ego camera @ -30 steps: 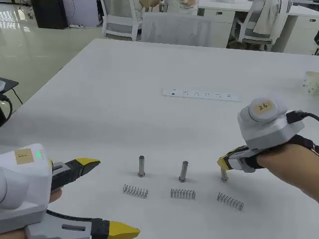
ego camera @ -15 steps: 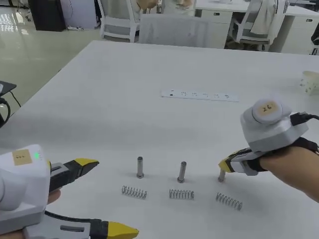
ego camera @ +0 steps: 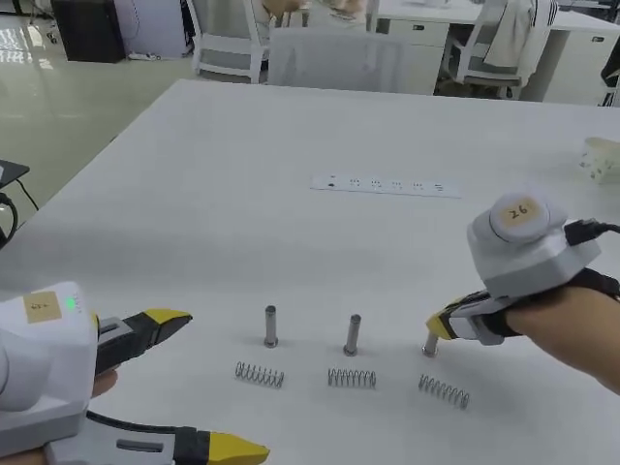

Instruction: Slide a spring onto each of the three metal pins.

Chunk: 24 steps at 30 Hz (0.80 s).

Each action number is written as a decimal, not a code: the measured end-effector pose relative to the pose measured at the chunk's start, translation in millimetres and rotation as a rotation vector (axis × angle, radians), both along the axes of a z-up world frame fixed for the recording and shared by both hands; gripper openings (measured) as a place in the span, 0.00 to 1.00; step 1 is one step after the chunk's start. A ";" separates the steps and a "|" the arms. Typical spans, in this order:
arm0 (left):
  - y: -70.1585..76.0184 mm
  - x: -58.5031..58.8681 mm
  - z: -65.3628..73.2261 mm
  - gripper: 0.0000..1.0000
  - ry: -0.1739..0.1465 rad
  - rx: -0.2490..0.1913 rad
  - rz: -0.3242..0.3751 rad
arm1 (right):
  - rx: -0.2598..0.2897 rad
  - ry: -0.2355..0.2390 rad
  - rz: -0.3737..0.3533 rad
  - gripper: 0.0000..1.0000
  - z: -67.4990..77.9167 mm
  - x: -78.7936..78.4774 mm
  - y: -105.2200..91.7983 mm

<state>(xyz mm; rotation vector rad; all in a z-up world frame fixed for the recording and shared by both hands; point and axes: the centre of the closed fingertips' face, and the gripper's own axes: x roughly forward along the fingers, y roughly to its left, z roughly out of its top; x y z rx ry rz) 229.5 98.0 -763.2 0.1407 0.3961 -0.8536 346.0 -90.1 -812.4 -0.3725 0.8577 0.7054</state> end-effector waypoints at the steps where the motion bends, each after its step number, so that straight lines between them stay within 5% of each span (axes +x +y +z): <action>1: 0.1 0.1 0.0 0.92 0.000 0.000 0.000 | -0.001 0.001 0.000 0.05 0.0 -0.2 -0.1; 24: -2.3 -1.8 0.8 0.92 0.001 -0.002 -0.009 | -0.009 0.007 0.018 0.06 0.2 -5.6 0.2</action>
